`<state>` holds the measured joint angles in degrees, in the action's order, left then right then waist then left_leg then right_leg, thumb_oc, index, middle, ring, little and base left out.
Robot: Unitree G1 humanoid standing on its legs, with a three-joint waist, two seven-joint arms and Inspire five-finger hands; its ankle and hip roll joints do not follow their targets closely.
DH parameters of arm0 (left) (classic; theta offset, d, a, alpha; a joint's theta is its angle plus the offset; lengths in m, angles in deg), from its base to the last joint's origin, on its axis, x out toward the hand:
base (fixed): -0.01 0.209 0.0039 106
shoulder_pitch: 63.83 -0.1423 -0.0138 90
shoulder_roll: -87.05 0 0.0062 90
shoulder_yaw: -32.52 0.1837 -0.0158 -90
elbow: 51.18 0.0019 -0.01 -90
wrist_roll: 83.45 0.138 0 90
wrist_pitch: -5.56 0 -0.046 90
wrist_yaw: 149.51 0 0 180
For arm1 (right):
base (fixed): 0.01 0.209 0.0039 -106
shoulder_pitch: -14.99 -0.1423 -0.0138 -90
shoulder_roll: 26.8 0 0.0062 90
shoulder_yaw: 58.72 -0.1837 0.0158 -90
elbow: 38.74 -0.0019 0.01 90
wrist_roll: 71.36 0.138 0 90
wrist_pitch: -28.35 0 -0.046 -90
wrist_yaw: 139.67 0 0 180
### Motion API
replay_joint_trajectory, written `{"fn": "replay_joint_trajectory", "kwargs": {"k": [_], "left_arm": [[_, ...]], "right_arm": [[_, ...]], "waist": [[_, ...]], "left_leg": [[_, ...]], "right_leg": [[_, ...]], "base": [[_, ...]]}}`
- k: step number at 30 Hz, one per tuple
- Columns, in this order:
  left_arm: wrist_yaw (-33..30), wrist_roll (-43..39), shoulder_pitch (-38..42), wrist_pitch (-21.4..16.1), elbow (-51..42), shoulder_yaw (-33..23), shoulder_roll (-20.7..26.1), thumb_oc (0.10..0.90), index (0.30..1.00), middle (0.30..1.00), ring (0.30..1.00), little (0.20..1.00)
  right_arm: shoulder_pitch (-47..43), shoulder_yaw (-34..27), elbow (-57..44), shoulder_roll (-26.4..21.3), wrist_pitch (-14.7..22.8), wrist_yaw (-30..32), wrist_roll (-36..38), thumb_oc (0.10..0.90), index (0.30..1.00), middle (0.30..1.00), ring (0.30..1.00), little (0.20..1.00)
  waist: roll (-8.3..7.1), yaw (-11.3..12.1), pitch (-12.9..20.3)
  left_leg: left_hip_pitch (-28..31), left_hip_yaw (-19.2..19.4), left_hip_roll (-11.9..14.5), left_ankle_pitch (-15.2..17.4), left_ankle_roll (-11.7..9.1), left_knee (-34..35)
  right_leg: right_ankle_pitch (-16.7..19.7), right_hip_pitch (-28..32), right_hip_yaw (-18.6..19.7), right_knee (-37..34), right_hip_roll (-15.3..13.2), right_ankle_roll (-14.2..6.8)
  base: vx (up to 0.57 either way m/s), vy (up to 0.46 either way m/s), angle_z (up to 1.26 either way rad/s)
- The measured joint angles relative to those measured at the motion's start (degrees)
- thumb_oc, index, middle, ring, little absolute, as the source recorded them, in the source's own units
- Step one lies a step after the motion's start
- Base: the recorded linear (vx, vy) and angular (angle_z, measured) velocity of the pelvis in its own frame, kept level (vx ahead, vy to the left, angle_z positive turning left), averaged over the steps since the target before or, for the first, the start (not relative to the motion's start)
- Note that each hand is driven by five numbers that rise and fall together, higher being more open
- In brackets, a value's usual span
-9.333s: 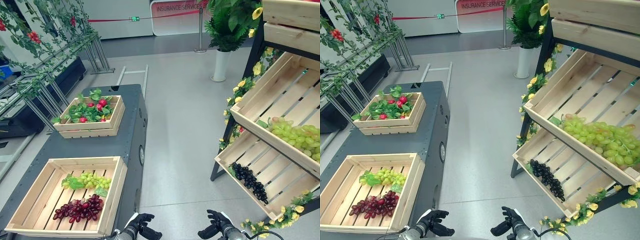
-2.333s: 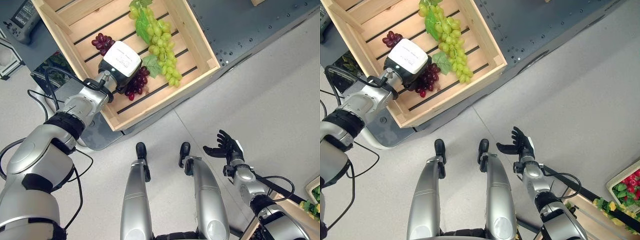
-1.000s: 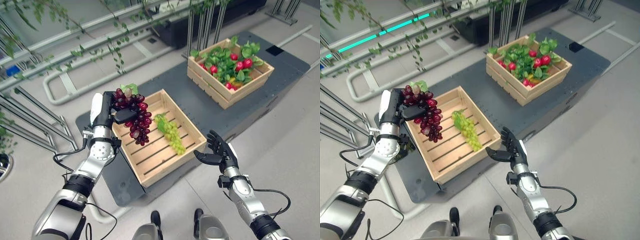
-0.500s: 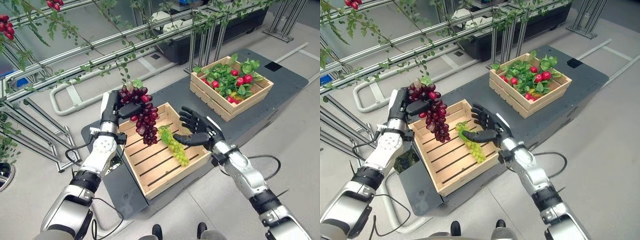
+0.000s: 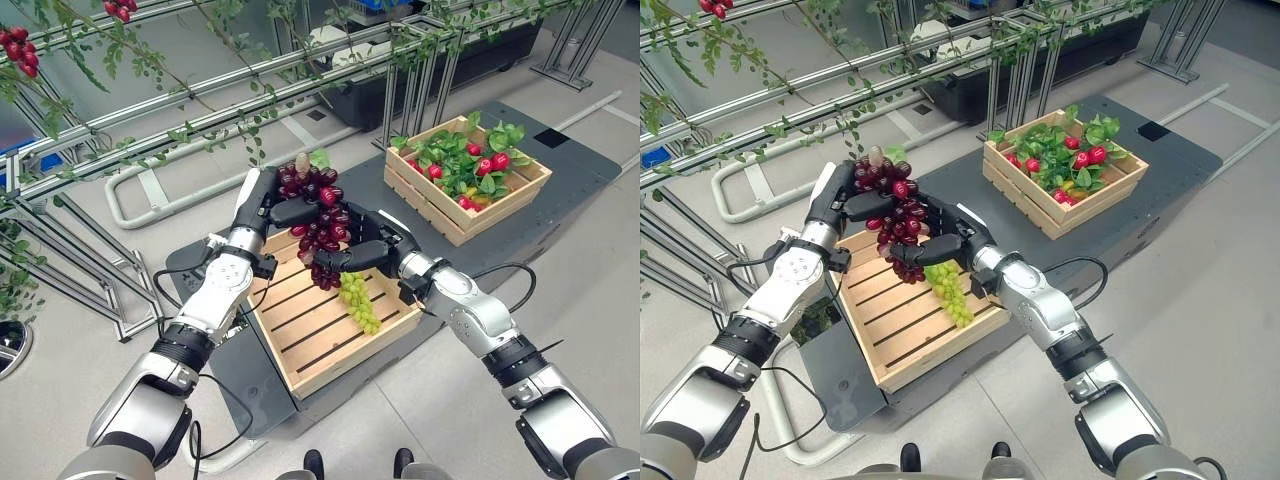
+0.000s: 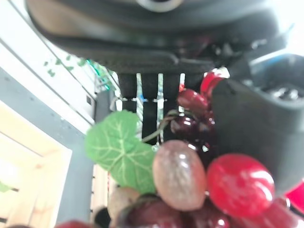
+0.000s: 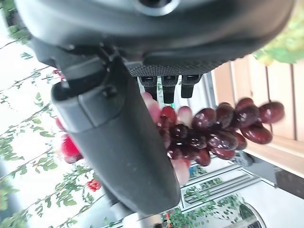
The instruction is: Pick up the fruits from the basket on one side to the basket on the other side
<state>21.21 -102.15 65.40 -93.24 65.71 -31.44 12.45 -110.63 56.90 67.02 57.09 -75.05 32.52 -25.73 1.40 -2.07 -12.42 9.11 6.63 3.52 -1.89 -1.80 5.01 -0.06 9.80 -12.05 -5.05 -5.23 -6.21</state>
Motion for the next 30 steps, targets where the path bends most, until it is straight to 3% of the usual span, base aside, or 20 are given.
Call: {"fn": "replay_joint_trajectory", "kwargs": {"k": [9, 17, 18, 19, 22, 23, 24, 30], "left_arm": [[0.71, -0.15, 1.98, 0.60, -0.04, 0.25, -1.93, 0.400, 0.300, 0.300, 0.300, 0.300], [2.73, -1.98, 2.01, 0.58, -2.75, 0.32, -2.11, 0.400, 0.300, 0.300, 0.300, 0.300], [2.95, -2.04, 2.02, 0.58, -3.21, 0.33, -2.11, 0.400, 0.300, 0.300, 0.300, 0.300], [3.01, -2.35, 2.05, 0.58, -3.96, 0.33, -2.10, 0.400, 0.300, 0.300, 0.300, 0.300], [3.09, -2.35, 2.51, 0.59, -4.61, 0.50, -2.11, 0.400, 0.300, 0.300, 0.300, 0.300], [3.14, -2.34, 2.69, 0.59, -4.61, 0.53, -2.11, 0.618, 0.627, 0.627, 0.627, 0.627], [3.11, -2.33, 2.76, 0.64, -4.60, 0.53, -2.10, 0.800, 0.900, 0.900, 0.900, 0.900], [2.68, -2.18, 2.94, 0.84, -4.54, 0.53, -2.38, 0.800, 0.900, 0.900, 0.900, 0.900]], "right_arm": [[-2.40, 0.19, 4.67, 4.07, -2.22, 4.03, 7.10, 0.800, 0.900, 0.900, 0.900, 0.900], [-3.61, 0.24, 7.60, 6.38, -2.78, 6.77, 18.23, 0.800, 0.900, 0.900, 0.900, 0.900], [-3.61, 0.23, 7.60, 6.69, -2.69, 6.77, 18.28, 0.668, 0.702, 0.702, 0.702, 0.702], [-3.61, 0.23, 7.60, 7.20, -2.38, 6.77, 18.28, 0.400, 0.300, 0.300, 0.300, 0.300], [-3.62, 0.24, 7.59, 8.06, -0.88, 6.77, 17.92, 0.400, 0.300, 0.300, 0.300, 0.300], [-3.62, 0.24, 7.59, 8.12, -0.36, 6.77, 17.78, 0.400, 0.300, 0.300, 0.300, 0.300], [-3.62, 0.24, 7.59, 8.07, 0.27, 6.78, 17.34, 0.400, 0.300, 0.300, 0.300, 0.300], [-3.58, 0.23, 7.59, 7.28, 1.37, 7.28, 15.42, 0.400, 0.300, 0.300, 0.300, 0.300]], "waist": [[-0.86, 0.78, 0.50], [-1.62, 1.51, 0.95], [-1.62, 1.53, 0.95], [-1.63, 1.54, 0.95], [-1.62, 1.55, 0.96], [-1.62, 1.55, 0.96], [-1.62, 1.54, 0.96], [-1.60, 1.52, 0.97]], "left_leg": [[0.41, -0.57, -0.09, -0.05, 0.03, 0.00], [0.39, -1.32, -0.16, -0.20, 0.06, 0.00], [0.39, -1.36, -0.19, -0.20, 0.07, 0.00], [0.39, -1.39, -0.26, -0.21, 0.07, 0.00], [0.40, -1.45, -0.47, -0.31, 0.10, 0.00], [0.40, -1.47, -0.49, -0.32, 0.12, 0.00], [0.40, -1.48, -0.51, -0.33, 0.13, 0.00], [0.40, -1.48, -0.52, -0.34, 0.14, 0.00]], "right_leg": [[0.00, 0.76, -0.88, 0.00, -0.02, 0.00], [0.00, 0.98, -1.20, 0.00, -0.11, 0.00], [0.00, 1.01, -1.23, 0.00, -0.12, 0.00], [0.00, 1.04, -1.25, 0.00, -0.12, 0.00], [0.00, 1.08, -1.25, 0.00, -0.12, 0.00], [0.00, 1.08, -1.24, 0.00, -0.12, 0.00], [0.00, 1.09, -1.24, -0.01, -0.10, 0.00], [0.00, 1.09, -1.21, -0.01, -0.08, 0.00]], "base": [[0.00, -0.005, 0.04], [0.00, 0.000, 0.01], [0.00, 0.000, 0.00], [0.00, 0.000, 0.00], [0.00, 0.000, 0.00], [0.00, 0.000, 0.00], [0.03, -0.001, 0.01], [0.01, -0.001, 0.00]]}}
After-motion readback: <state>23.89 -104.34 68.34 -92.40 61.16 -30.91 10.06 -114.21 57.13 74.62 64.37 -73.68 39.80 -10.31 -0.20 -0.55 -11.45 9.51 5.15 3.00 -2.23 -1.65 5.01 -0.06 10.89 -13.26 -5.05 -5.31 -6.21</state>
